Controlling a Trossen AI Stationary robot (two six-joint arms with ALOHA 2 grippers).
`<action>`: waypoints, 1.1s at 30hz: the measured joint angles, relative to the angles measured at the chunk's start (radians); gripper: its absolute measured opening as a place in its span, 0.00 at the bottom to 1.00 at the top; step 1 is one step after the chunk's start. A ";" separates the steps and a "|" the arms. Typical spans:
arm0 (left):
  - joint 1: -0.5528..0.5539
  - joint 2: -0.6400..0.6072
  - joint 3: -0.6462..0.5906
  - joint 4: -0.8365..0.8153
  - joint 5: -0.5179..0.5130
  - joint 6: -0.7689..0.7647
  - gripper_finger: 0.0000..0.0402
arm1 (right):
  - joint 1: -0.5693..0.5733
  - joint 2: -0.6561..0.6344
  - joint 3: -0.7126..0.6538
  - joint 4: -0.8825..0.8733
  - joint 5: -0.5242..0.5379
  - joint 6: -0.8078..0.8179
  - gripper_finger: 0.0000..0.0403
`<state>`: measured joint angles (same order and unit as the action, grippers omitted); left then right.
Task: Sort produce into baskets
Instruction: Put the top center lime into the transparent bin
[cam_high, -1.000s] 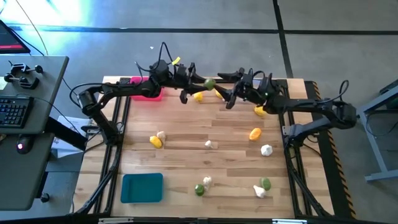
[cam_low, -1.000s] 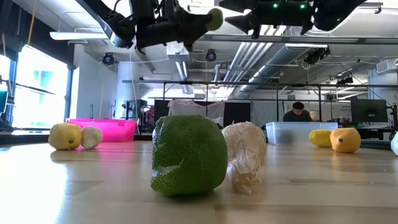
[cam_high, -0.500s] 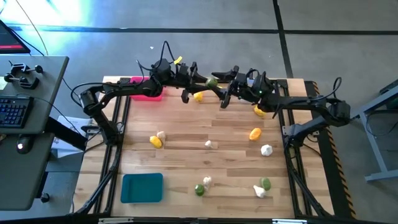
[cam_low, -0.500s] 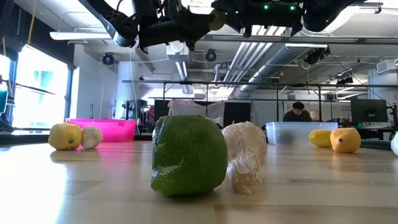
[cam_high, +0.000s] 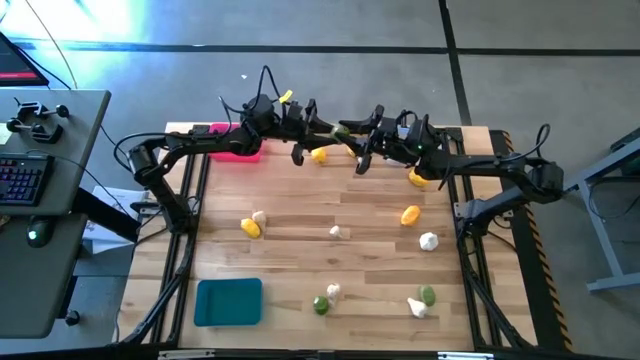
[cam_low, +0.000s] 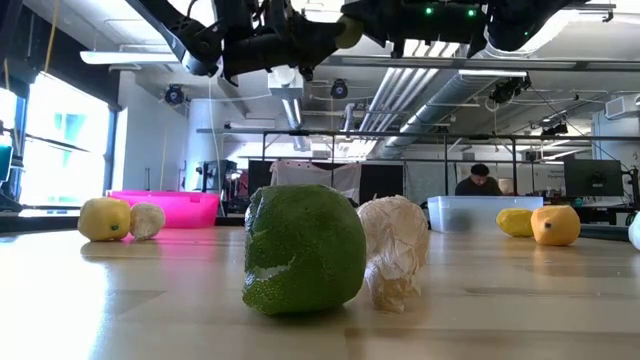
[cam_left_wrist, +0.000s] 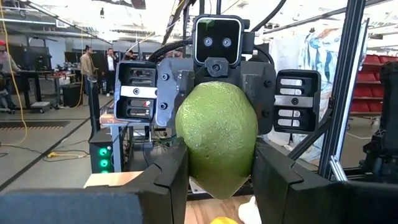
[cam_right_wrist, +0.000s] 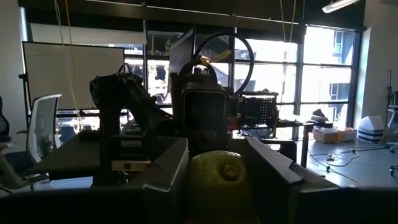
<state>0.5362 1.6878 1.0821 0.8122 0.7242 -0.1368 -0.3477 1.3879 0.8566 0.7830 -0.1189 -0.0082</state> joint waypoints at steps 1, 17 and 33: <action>0.000 0.000 0.000 0.000 0.000 0.000 0.28 | 0.000 0.000 0.000 0.000 -0.002 0.000 0.29; -0.001 0.000 0.000 0.002 0.003 0.000 0.28 | 0.002 0.000 0.000 -0.036 -0.004 0.008 0.55; -0.002 0.000 0.001 0.007 0.006 0.000 0.28 | 0.002 0.002 -0.001 -0.017 -0.015 -0.049 0.39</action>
<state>0.5338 1.6878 1.0828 0.8188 0.7303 -0.1364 -0.3462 1.3895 0.8558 0.7662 -0.1341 -0.0569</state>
